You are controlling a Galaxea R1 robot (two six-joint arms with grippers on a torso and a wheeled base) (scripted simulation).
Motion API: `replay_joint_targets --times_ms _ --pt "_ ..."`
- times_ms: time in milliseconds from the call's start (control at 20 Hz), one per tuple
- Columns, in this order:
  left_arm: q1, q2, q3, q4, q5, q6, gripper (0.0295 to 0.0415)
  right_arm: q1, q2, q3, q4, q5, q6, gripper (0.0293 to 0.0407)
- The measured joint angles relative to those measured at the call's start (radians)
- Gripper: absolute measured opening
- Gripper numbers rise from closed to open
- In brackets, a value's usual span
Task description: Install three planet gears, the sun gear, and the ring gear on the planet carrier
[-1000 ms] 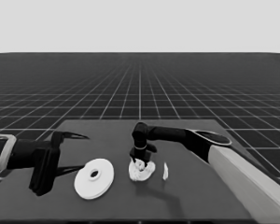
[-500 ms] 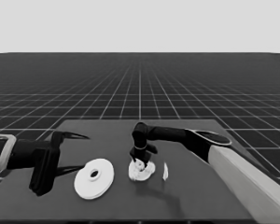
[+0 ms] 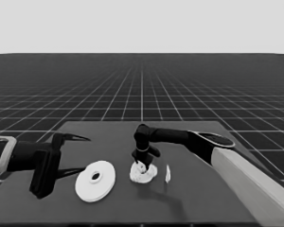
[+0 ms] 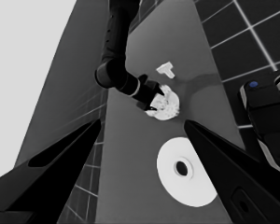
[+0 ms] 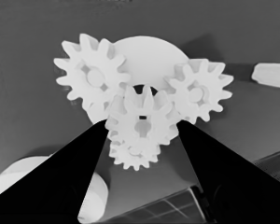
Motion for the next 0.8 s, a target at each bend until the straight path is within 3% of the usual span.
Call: replay_joint_targets --times_ms 800 --pt "0.0 0.0 0.0 0.0 0.0 0.0 0.0385 0.0 0.0 0.0 0.0 0.0 0.168 0.0309"
